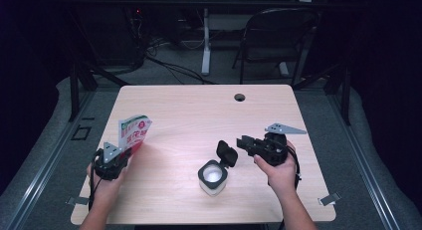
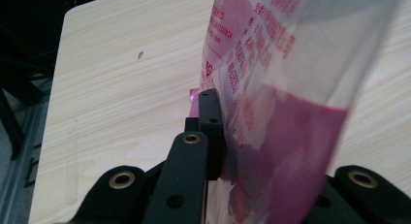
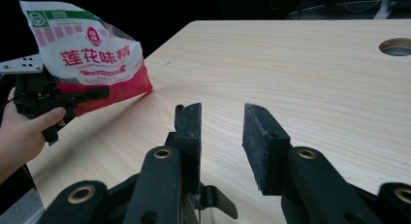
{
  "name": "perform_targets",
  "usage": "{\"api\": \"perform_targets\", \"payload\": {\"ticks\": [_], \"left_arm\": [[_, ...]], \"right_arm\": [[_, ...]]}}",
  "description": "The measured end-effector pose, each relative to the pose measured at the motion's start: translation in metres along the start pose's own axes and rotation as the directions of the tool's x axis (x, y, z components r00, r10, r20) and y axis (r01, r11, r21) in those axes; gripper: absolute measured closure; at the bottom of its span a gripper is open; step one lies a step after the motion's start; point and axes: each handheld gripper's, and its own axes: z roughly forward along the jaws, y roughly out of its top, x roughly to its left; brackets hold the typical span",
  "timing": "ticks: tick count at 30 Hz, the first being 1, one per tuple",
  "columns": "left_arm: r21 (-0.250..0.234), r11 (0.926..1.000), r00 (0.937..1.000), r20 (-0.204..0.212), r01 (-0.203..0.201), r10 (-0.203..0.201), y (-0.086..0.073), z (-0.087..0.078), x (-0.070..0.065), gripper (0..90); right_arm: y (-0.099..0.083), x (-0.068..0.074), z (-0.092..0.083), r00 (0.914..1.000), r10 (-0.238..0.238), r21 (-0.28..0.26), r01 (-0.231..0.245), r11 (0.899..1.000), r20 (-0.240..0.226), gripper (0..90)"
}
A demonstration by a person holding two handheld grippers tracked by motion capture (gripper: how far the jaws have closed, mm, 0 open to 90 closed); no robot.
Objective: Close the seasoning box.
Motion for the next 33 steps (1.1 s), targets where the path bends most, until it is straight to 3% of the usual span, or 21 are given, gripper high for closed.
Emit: {"api": "perform_targets", "payload": {"ticks": [4,10,14,21,25,28,33], "left_arm": [[0.010,0.9998,0.9998,-0.006,-0.019,0.020,-0.001,0.002,-0.003,85.2],[0.037,0.9960,0.9960,-0.033,-0.082,0.083,-0.001,0.004,-0.009,83.7],[0.042,0.9946,0.9947,-0.036,-0.095,0.097,0.000,0.006,-0.010,83.4],[0.050,0.9923,0.9932,-0.019,-0.114,0.115,-0.001,0.007,-0.013,80.6],[0.066,0.9856,0.9877,0.018,-0.156,0.155,-0.002,0.008,-0.018,75.0],[0.075,0.9815,0.9843,0.015,-0.176,0.176,-0.002,0.009,-0.019,74.6],[0.090,0.9789,0.9825,0.047,-0.184,0.180,-0.004,0.012,-0.022,68.4]], "right_arm": [[0.000,0.001,-0.001,1.0000,0.001,-0.001,-0.001,1.000,-0.004,68.1],[-0.001,0.001,-0.001,1.0000,-0.003,-0.003,0.003,1.000,0.000,67.9],[-0.001,0.000,-0.002,1.0000,-0.004,-0.002,0.004,1.000,0.005,67.9],[-0.001,0.001,-0.002,0.9997,-0.005,-0.008,0.006,1.000,0.022,67.9],[-0.001,0.003,-0.003,0.9996,-0.008,-0.012,0.009,1.000,0.026,67.6],[-0.001,0.003,-0.002,0.9997,-0.010,-0.011,0.010,1.000,0.022,67.4],[-0.002,0.002,-0.001,0.9997,-0.011,-0.005,0.011,1.000,0.021,67.1]]}}
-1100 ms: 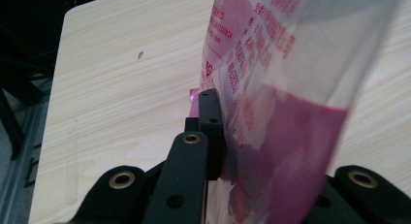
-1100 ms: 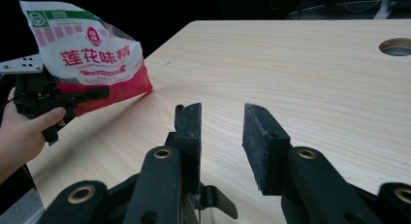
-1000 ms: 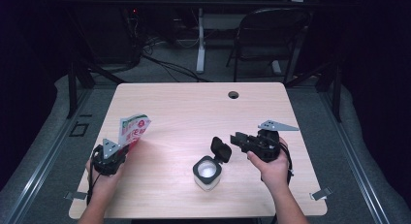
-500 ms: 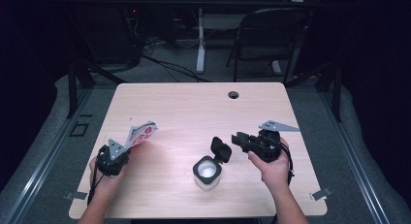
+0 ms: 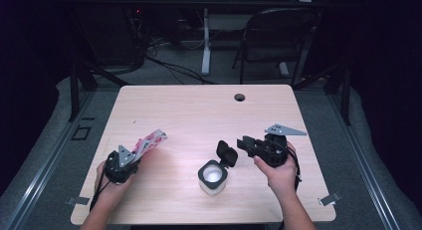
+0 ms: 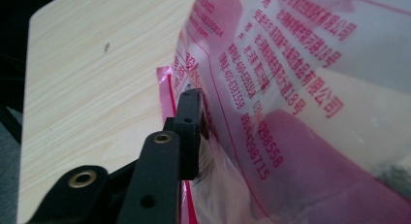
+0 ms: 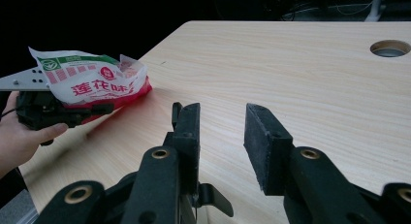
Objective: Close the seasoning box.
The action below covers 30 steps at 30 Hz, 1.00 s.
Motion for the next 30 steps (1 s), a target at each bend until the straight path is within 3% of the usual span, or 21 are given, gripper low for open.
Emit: {"api": "perform_targets", "payload": {"ticks": [5,6,8,10,14,19,27,30], "left_arm": [[0.004,1.0000,0.9993,0.036,0.006,-0.006,-0.001,0.000,-0.002,60.3],[-0.001,0.9999,0.9986,0.052,0.011,-0.011,-0.001,0.001,-0.001,52.5],[-0.018,0.9998,0.9967,0.081,0.007,-0.006,-0.003,0.002,-0.001,49.4],[-0.042,0.9991,0.9946,0.104,0.001,0.004,-0.005,0.004,0.000,37.8],[-0.056,0.9984,0.9901,0.140,-0.004,0.012,-0.004,0.001,0.001,31.0],[-0.059,0.9982,0.9819,0.189,0.001,0.010,-0.002,-0.003,0.000,28.2],[-0.090,0.9941,0.9588,0.282,0.060,-0.032,0.004,-0.013,0.000,27.1],[-0.103,0.9929,0.9548,0.296,0.060,-0.027,0.007,-0.017,-0.003,27.2]], "right_arm": [[0.001,0.000,0.001,1.0000,0.000,0.007,0.000,1.000,0.002,65.8],[0.000,0.001,0.003,1.0000,-0.002,0.008,0.002,1.000,-0.003,64.9],[0.000,0.001,0.004,1.0000,-0.006,0.008,0.006,1.000,-0.001,64.5],[0.000,0.002,0.004,1.0000,-0.004,0.006,0.004,1.000,-0.004,63.5],[0.001,0.001,0.004,1.0000,-0.002,0.006,0.002,1.000,-0.005,62.7],[0.001,0.001,0.005,1.0000,-0.003,0.009,0.003,1.000,-0.007,62.1],[0.000,0.000,0.008,1.0000,-0.006,0.029,0.006,1.000,0.005,60.6],[-0.001,0.001,0.011,0.9995,-0.019,0.031,0.018,0.999,0.024,61.0]]}}
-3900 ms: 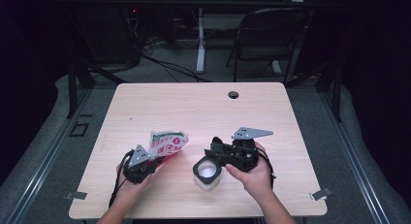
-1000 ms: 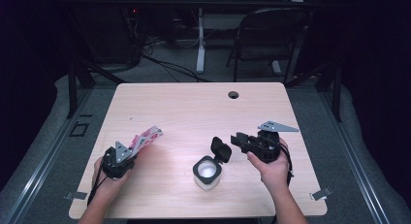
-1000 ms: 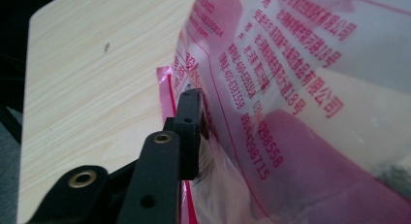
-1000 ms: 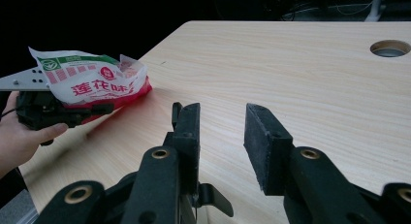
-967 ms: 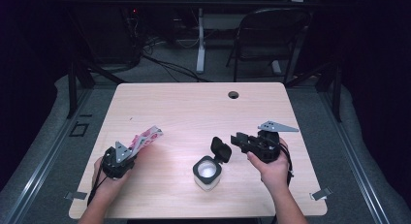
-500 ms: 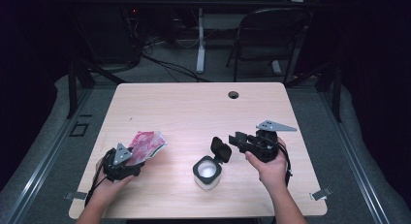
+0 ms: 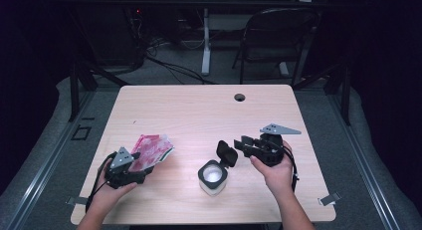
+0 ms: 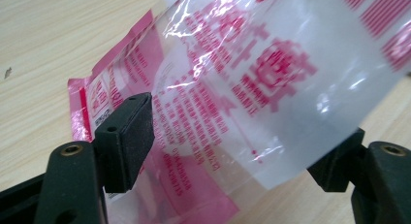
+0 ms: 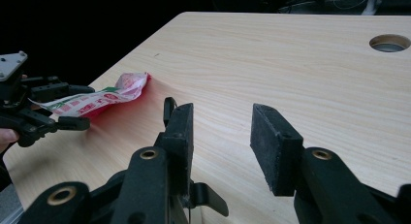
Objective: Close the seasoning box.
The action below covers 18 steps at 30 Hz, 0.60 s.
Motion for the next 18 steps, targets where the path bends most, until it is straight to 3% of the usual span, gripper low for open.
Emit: {"api": "perform_targets", "payload": {"ticks": [6,11,18], "left_arm": [[-0.013,0.9998,0.9997,0.019,-0.012,0.012,0.005,0.001,-0.010,27.6],[-0.021,0.9995,0.9990,0.037,-0.025,0.026,0.010,0.001,-0.020,28.1],[-0.039,0.9984,0.9969,0.065,-0.042,0.044,0.016,0.005,-0.032,29.3]], "right_arm": [[-0.002,-0.001,0.004,0.9990,-0.027,0.009,0.026,1.000,0.037,66.1],[-0.007,0.000,0.011,0.9997,-0.025,0.062,0.024,0.998,0.009,74.4],[-0.006,0.007,0.012,0.9992,-0.038,0.072,0.038,0.997,-0.008,76.5]]}}
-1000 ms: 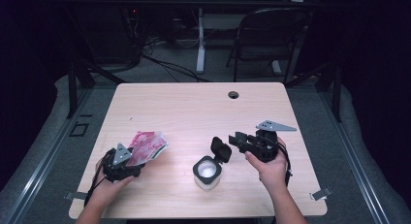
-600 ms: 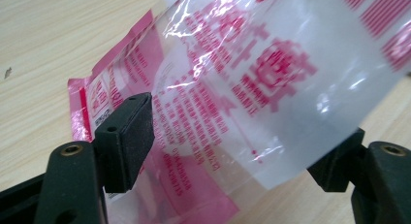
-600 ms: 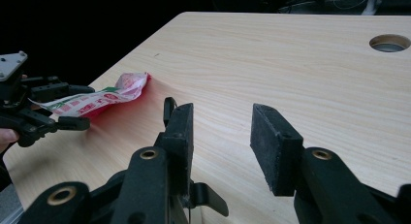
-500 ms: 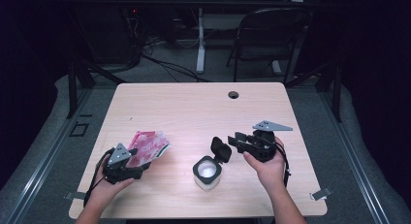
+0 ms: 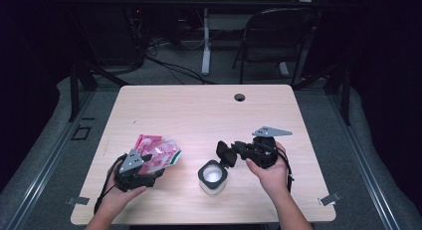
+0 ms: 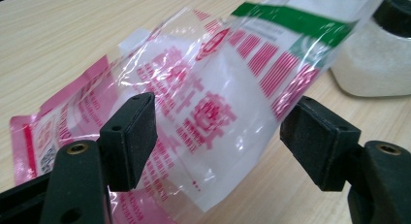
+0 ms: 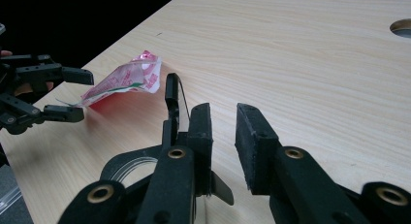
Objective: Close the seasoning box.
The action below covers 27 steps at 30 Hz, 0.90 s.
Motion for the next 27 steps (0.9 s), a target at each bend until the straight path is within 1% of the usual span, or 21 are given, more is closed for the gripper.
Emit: {"api": "perform_targets", "payload": {"ticks": [8,10,14,19,20,24,25,27], "left_arm": [[-0.009,0.9998,0.9992,0.036,-0.017,0.018,0.006,0.004,-0.011,30.3],[-0.014,0.9997,0.9991,0.038,-0.020,0.020,0.007,0.004,-0.012,30.3],[-0.009,0.9996,0.9986,0.045,-0.027,0.027,0.008,0.005,-0.015,30.5],[0.001,0.9993,0.9982,0.047,-0.037,0.036,0.008,0.007,-0.017,31.0],[0.000,0.9993,0.9983,0.045,-0.036,0.036,0.008,0.007,-0.017,31.2],[0.001,0.9995,0.9986,0.041,-0.033,0.033,0.007,0.008,-0.017,31.3],[0.003,0.9994,0.9987,0.037,-0.034,0.034,0.007,0.008,-0.017,31.4],[0.006,0.9994,0.9989,0.034,-0.034,0.034,0.007,0.008,-0.017,31.4]], "right_arm": [[0.000,0.004,-0.001,0.9999,-0.008,0.000,0.008,1.000,-0.009,75.5],[0.000,0.004,0.000,0.9999,-0.007,-0.001,0.007,1.000,-0.008,75.3],[0.000,0.005,0.000,0.9998,-0.014,0.000,0.014,1.000,-0.015,74.8],[-0.001,0.009,0.002,0.9996,-0.016,0.001,0.016,1.000,-0.024,74.1],[-0.001,0.011,0.002,0.9993,-0.022,0.009,0.023,1.000,-0.030,73.6],[-0.002,0.014,0.004,0.9989,-0.027,0.009,0.027,1.000,-0.039,73.1],[-0.002,0.014,0.004,0.9986,-0.032,0.018,0.033,0.999,-0.042,73.0],[-0.002,0.015,0.005,0.9986,-0.034,0.020,0.035,0.999,-0.041,73.1]]}}
